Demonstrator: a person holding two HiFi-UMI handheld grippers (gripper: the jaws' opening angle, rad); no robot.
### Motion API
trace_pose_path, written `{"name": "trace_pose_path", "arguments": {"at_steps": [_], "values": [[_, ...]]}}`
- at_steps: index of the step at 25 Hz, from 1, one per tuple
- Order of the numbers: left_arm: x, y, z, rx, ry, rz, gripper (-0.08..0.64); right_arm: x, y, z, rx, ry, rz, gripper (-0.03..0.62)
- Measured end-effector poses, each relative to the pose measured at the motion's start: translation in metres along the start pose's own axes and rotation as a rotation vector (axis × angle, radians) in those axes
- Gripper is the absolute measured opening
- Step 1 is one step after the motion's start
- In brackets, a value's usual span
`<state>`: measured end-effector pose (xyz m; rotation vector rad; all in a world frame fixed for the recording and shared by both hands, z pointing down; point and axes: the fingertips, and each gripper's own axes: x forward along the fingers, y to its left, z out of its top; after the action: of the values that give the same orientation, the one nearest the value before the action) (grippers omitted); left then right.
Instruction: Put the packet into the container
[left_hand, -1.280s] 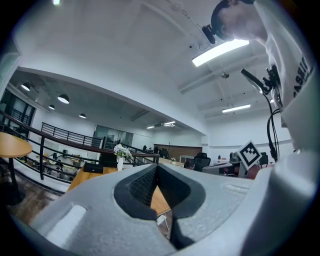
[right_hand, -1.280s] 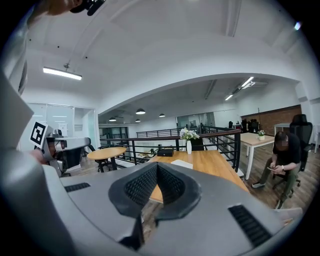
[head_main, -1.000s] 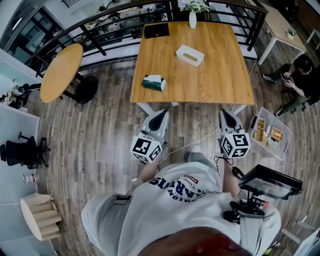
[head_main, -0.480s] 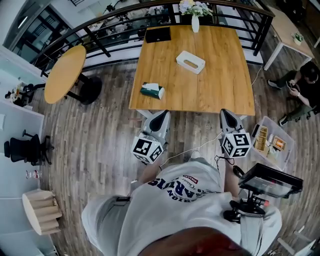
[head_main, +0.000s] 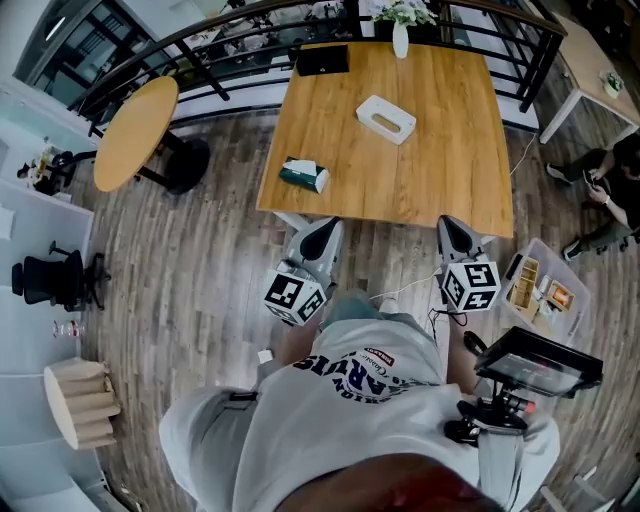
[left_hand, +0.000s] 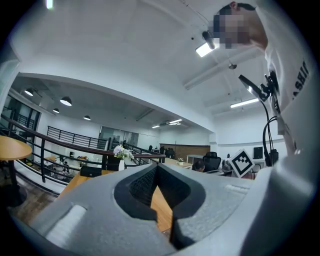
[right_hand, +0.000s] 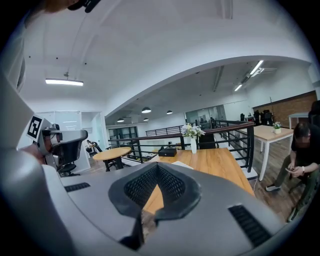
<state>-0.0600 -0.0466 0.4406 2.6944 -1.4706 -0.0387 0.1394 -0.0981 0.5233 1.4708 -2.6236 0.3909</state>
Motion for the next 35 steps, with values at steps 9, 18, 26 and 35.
{"name": "trace_pose_path", "arguments": {"at_steps": [9,18,26,35], "values": [[-0.007,0.013,-0.002,0.052,-0.004,0.040,-0.002,0.010,0.004,-0.005,0.000,-0.001,0.025,0.006],[0.012,0.025,-0.005,0.046,-0.016,0.021,-0.002,0.017,-0.006,-0.003,-0.008,0.009,0.002,0.006],[0.041,0.035,-0.007,0.045,-0.016,-0.022,-0.002,0.026,-0.023,0.007,-0.015,0.005,-0.043,0.006],[0.077,0.059,-0.016,0.037,0.001,-0.072,-0.001,0.050,-0.042,0.003,0.001,0.026,-0.091,0.006]]}}
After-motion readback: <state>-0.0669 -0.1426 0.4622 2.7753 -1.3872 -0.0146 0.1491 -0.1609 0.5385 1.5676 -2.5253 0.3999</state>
